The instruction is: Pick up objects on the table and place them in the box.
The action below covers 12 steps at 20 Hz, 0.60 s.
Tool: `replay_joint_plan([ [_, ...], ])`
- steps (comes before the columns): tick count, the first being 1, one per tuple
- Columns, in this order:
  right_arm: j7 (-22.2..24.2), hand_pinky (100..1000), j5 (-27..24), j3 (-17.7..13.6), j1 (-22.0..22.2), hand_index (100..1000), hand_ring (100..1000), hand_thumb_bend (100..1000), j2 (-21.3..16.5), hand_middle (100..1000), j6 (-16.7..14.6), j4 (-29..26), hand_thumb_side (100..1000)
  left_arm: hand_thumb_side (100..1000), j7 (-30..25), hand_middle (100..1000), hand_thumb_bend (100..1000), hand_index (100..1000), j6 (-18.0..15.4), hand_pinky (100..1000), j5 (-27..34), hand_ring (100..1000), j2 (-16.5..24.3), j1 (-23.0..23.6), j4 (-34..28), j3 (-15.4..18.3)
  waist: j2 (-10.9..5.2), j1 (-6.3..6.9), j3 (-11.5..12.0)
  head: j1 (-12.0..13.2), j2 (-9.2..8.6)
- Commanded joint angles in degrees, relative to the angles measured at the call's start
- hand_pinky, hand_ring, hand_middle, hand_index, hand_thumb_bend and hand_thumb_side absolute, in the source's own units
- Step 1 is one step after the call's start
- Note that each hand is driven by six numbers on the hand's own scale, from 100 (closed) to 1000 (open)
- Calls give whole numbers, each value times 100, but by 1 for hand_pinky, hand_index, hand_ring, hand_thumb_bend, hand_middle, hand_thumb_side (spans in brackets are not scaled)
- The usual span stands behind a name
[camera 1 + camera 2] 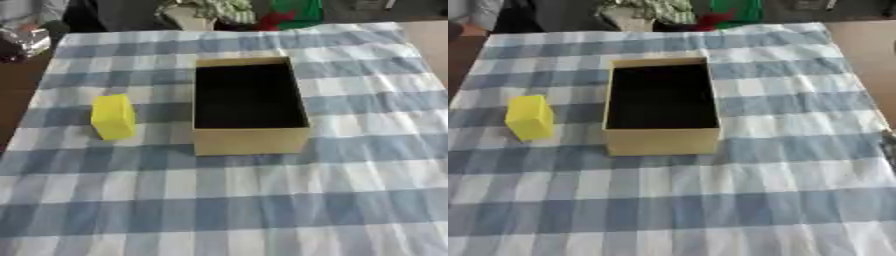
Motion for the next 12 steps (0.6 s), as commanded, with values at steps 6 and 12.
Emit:
replay_joint_plan([
  [6, 52, 826, -39, -1, -53, 812, 779, 100, -193, 743, 3, -86, 653, 354, -1635, 816, 596, 895, -422, 855, 54, 837, 366, -584, 312, -364, -133, 14, -9, -3, 13],
  [12, 71, 826, -49, 9, -33, 811, 778, 100, -181, 742, 23, -86, 655, 237, -2328, 819, 675, 912, -359, 867, 316, 844, 247, -791, 559, -598, -145, 33, -29, 29, 4],
])
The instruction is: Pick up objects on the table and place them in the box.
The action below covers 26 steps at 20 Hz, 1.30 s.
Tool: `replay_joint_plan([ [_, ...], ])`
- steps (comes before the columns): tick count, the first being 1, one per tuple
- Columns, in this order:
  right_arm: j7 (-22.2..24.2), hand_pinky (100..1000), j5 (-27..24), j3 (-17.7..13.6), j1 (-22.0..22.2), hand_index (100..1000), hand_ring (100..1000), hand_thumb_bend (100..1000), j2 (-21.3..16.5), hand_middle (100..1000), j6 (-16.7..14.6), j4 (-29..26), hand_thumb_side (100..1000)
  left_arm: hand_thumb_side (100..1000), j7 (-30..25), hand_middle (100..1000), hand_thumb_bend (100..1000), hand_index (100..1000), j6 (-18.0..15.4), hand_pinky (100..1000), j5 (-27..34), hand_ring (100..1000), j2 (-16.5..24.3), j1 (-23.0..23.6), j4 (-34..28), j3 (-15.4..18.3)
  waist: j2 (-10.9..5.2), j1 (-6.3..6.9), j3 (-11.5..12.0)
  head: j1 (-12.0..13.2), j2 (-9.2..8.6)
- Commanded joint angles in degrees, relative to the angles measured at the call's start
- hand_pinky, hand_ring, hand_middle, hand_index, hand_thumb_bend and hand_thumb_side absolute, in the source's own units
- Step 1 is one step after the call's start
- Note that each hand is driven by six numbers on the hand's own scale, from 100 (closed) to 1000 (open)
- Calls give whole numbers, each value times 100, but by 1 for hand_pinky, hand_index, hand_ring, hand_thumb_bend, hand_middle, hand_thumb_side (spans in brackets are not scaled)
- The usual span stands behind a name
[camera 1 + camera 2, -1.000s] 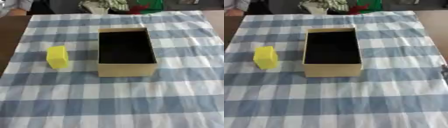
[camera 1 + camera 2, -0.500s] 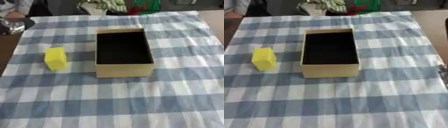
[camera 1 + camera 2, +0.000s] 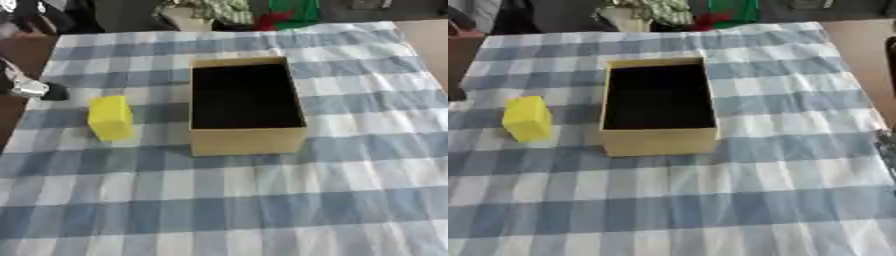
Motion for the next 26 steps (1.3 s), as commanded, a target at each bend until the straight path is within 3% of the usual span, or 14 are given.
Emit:
replay_joint_plan([
  [1, 21, 826, -31, -25, -35, 810, 778, 100, -165, 742, 14, -86, 654, 243, -264, 824, 683, 915, 77, 876, 197, 850, 76, -179, 125, -63, -136, 8, -3, 26, 5],
  [7, 22, 827, -41, -22, -29, 811, 777, 100, -149, 742, 30, -86, 655, 263, -380, 825, 739, 906, 172, 892, 504, 862, -74, -394, 350, -344, -151, 30, -17, 49, 19],
  [13, 33, 827, -57, -8, -38, 810, 777, 100, -132, 741, 31, -86, 655, 265, -382, 847, 747, 916, 307, 918, 350, 897, -291, -625, 728, -673, -155, 37, -42, 88, 46],
  [26, 31, 829, -75, -6, -33, 809, 775, 100, -99, 739, 45, -86, 656, 275, -382, 874, 757, 914, 783, 953, -622, 928, -764, -890, 1893, -642, -85, 30, -64, 119, 29],
])
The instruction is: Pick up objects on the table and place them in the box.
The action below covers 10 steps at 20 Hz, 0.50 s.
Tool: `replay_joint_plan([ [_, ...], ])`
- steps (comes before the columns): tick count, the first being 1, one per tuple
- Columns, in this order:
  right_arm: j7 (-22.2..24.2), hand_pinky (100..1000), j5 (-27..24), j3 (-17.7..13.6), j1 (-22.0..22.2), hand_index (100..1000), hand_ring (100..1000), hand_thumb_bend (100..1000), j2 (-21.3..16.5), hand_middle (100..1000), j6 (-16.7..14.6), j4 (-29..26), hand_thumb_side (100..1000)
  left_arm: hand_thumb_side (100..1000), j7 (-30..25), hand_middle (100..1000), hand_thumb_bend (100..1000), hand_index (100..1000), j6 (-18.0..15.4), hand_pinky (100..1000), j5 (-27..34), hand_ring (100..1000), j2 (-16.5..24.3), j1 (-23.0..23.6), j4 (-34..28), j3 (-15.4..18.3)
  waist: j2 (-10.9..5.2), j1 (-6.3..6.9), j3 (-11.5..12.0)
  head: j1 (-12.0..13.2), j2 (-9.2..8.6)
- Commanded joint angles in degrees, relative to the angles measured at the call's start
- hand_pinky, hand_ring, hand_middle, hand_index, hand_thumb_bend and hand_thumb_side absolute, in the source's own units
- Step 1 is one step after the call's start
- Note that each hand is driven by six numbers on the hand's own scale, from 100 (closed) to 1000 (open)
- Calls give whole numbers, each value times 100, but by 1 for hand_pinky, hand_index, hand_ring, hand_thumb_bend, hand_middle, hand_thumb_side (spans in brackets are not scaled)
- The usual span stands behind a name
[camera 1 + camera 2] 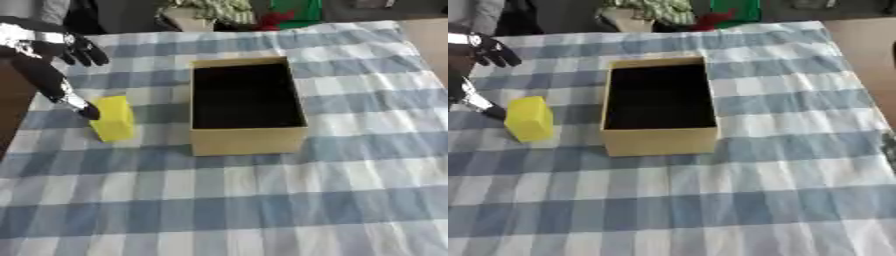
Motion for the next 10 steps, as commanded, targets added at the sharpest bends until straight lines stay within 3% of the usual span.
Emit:
replay_joint_plan([
  [1, -6, 829, -12, -39, -55, 809, 775, 100, -102, 739, 8, -86, 656, 276, -79, 874, 758, 914, 210, 953, -166, 929, 34, -146, 164, 96, -78, -13, -12, 17, 12],
  [6, -19, 829, -17, -41, -57, 810, 775, 100, -97, 738, 11, -86, 657, 375, -79, 852, 824, 895, 201, 963, -190, 928, -65, -170, 348, 84, -41, -15, -12, 32, 18],
  [10, -13, 830, -27, -28, -56, 810, 775, 100, -81, 738, 23, -86, 658, 393, -79, 849, 826, 890, 133, 962, -81, 925, -136, -216, 406, 51, -25, -13, -2, 46, 25],
])
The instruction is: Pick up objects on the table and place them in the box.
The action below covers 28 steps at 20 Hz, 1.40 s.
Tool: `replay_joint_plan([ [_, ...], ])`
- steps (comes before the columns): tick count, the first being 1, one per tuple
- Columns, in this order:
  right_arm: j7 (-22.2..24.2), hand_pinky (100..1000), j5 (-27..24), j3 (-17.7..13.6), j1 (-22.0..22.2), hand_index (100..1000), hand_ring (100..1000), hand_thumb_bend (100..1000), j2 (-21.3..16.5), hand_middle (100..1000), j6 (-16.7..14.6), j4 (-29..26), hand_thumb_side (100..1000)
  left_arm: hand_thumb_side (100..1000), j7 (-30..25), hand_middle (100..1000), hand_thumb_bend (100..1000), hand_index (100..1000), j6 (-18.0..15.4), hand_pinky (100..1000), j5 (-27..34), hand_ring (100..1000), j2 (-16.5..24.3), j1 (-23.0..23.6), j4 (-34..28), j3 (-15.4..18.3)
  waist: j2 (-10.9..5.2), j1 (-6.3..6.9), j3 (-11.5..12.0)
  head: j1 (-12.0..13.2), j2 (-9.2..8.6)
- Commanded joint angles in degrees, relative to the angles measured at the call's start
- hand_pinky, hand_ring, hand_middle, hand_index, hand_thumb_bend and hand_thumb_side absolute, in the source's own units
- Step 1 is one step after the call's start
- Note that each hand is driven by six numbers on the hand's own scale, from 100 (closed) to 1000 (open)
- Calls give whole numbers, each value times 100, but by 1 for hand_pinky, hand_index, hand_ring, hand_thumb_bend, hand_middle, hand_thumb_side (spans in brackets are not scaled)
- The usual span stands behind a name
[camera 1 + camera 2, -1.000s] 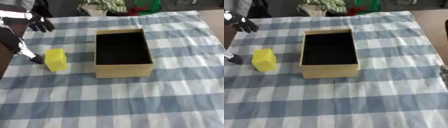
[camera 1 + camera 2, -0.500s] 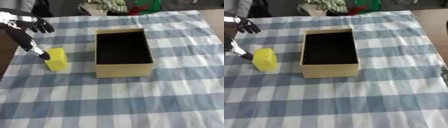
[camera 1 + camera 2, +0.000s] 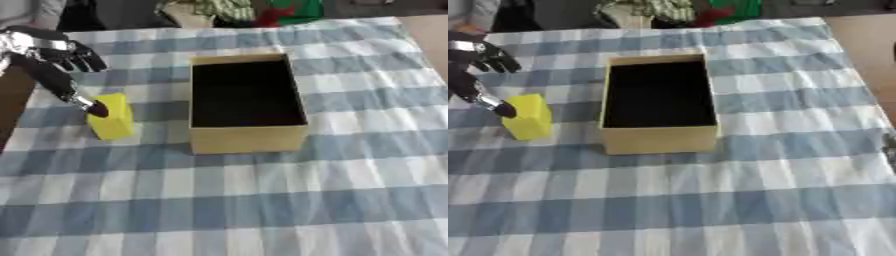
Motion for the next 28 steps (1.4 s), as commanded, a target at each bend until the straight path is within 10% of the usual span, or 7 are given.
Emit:
replay_joint_plan([
  [1, -4, 830, -19, -25, -55, 810, 775, 100, -82, 738, 15, -86, 658, 391, -87, 850, 825, 891, 49, 962, 75, 925, 78, -172, -5, 50, -93, -6, 11, 28, 25],
  [12, 6, 831, -40, -18, -79, 810, 775, 100, -56, 737, 17, -86, 663, 203, -87, 853, 816, 887, -118, 958, -304, 928, -24, -122, 493, -71, -71, -5, -13, 62, 2],
  [28, -24, 834, -59, -41, -86, 811, 776, 100, 13, 736, 47, -86, 664, 242, -87, 826, 815, 873, -127, 943, -417, 918, -336, -134, 1027, 11, -5, -19, -72, 206, 47],
])
